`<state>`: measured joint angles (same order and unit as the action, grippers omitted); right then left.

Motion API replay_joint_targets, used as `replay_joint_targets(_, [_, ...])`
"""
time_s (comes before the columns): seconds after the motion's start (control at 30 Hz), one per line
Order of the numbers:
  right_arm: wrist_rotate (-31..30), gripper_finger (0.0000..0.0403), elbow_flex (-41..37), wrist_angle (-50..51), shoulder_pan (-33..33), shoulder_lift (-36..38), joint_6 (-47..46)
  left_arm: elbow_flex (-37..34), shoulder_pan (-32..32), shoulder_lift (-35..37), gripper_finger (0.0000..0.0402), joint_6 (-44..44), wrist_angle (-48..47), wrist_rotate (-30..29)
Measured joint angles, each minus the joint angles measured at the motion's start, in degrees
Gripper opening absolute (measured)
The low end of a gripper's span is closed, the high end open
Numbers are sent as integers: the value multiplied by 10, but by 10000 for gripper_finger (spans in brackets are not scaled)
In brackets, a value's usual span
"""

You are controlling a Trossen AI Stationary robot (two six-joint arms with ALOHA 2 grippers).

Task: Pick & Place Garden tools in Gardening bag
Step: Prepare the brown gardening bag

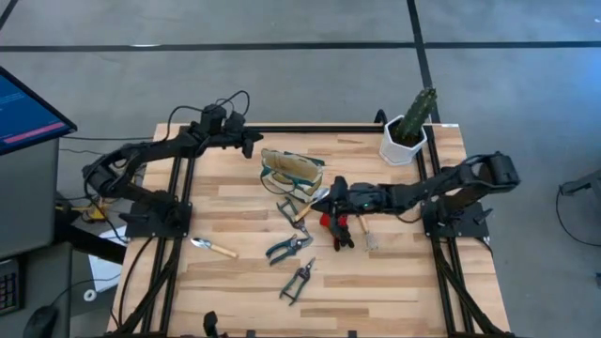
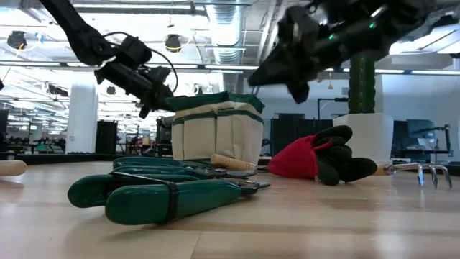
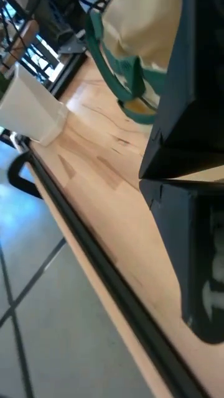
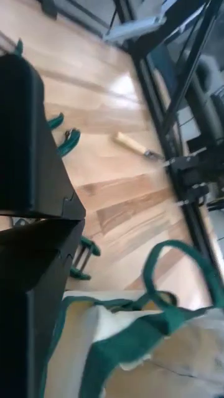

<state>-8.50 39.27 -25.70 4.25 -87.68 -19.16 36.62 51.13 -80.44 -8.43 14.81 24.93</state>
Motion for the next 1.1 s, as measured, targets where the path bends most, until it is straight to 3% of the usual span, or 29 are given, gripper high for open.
replay_joint_targets(0.47, [26,0,70,-2,-23,-121,0,0,-23,-51,2,-26,29,5])
replay_joint_targets(0.87, [-7,0,71,41,-72,-126,-14,0,-65,-55,2,-42,22,5])
replay_joint_targets(1.1, [-8,0,71,41,-98,-126,-2,0,-64,-40,2,-40,-35,5])
